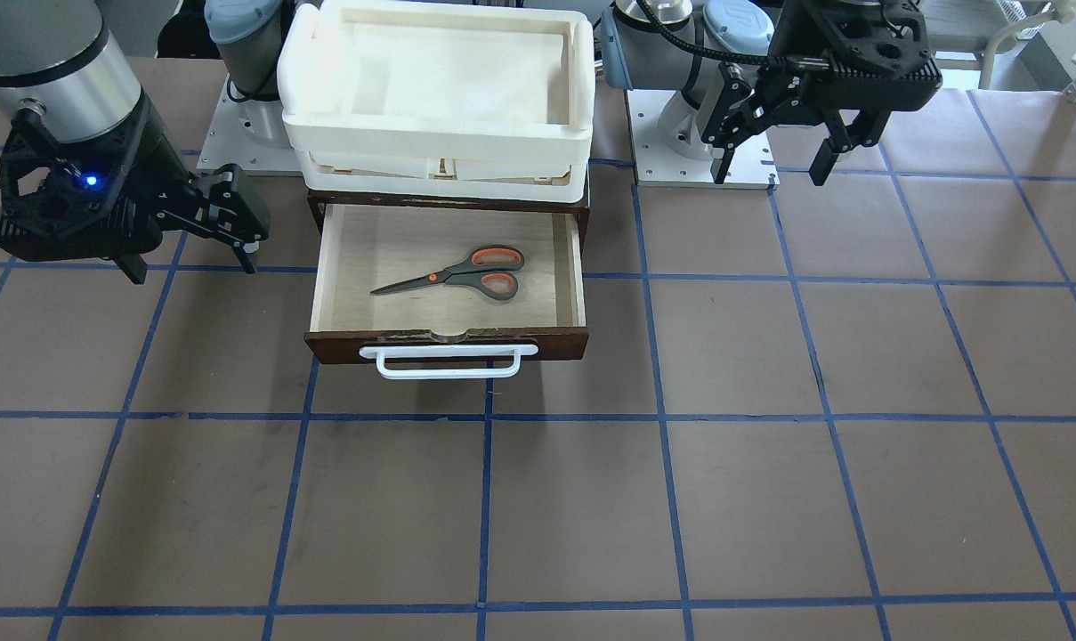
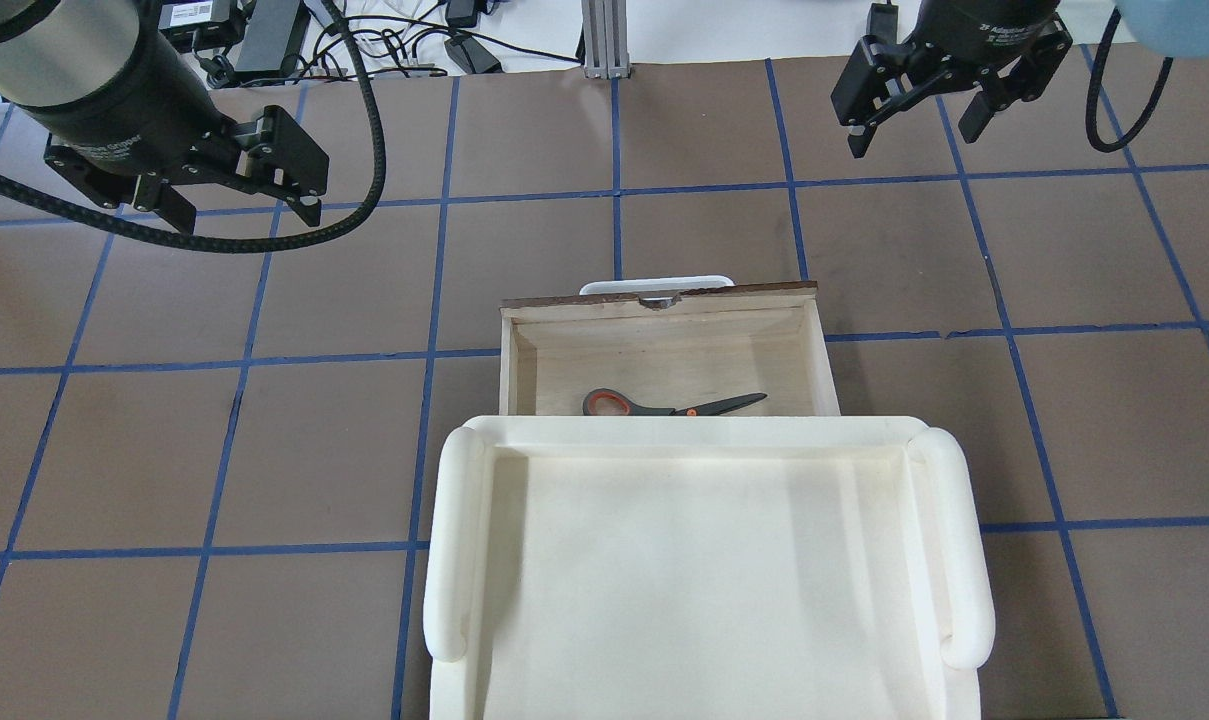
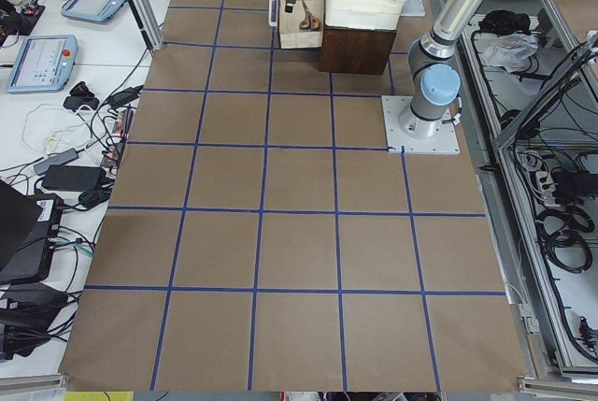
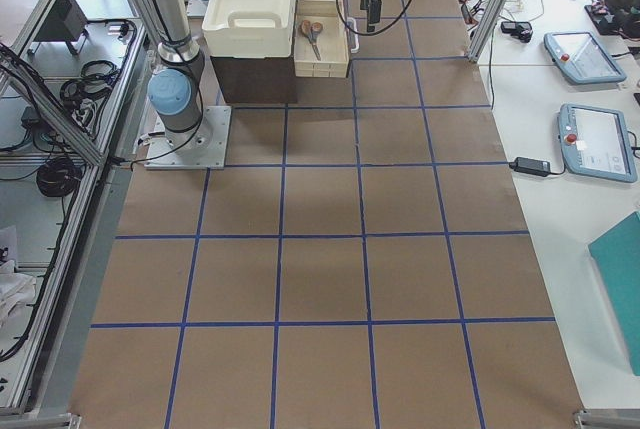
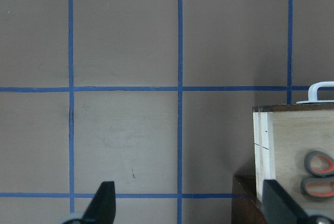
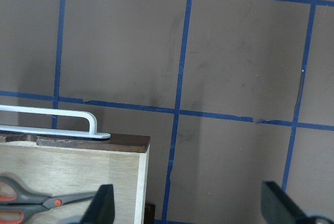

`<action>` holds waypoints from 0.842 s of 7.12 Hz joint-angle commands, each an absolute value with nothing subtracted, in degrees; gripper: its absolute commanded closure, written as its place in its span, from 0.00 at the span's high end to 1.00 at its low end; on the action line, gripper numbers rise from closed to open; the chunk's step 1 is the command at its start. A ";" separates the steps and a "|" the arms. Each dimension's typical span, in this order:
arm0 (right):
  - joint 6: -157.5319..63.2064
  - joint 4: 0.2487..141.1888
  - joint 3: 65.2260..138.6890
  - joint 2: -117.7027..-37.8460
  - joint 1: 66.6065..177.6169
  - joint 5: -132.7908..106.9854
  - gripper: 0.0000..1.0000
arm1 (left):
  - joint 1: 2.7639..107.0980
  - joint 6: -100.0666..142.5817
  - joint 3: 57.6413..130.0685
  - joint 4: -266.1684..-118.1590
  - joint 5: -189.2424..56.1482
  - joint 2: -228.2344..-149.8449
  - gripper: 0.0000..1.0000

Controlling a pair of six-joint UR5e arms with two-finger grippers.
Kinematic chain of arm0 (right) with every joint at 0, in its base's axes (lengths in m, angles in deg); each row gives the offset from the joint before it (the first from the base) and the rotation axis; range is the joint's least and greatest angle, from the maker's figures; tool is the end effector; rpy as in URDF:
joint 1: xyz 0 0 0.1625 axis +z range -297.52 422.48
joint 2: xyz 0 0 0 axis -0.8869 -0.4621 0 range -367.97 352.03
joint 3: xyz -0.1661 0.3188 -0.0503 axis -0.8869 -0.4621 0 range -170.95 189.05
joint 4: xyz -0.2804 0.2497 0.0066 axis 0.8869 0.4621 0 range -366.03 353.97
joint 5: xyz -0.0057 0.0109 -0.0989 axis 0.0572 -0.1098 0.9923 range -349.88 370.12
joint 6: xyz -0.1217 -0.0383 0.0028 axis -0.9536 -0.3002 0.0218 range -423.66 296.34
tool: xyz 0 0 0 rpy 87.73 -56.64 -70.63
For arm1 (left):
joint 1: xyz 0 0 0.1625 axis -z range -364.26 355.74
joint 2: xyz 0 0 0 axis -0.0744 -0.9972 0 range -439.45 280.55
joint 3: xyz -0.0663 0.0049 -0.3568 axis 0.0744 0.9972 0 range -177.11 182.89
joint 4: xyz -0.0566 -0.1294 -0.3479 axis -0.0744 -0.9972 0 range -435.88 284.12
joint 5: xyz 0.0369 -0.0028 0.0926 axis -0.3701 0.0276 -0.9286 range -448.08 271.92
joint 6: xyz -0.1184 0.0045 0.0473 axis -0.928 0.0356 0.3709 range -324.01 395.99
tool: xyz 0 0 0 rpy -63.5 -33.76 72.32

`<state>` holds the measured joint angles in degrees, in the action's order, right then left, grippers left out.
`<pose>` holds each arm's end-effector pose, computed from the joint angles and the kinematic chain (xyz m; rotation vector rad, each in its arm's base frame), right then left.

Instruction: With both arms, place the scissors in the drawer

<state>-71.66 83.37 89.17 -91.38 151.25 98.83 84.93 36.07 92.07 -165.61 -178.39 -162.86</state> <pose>0.1255 -0.5005 0.4204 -0.1851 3.1164 -0.0759 -0.1267 -0.4241 0.4552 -0.0203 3.1280 -0.2099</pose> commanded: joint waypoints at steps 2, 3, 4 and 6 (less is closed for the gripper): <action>-71.66 83.44 89.21 -91.37 151.25 98.71 1.00 | 84.94 36.08 92.18 -165.71 -178.43 -162.85 1.00; -71.66 83.44 89.21 -91.37 151.25 98.71 1.00 | 84.94 36.08 92.18 -165.71 -178.43 -162.85 1.00; -71.66 83.36 89.21 -91.37 151.25 98.71 1.00 | 84.94 36.08 92.27 -165.97 -178.52 -162.77 1.00; -71.66 83.44 89.29 -91.37 151.25 98.63 1.00 | 85.12 36.16 92.18 -166.50 -178.61 -162.94 1.00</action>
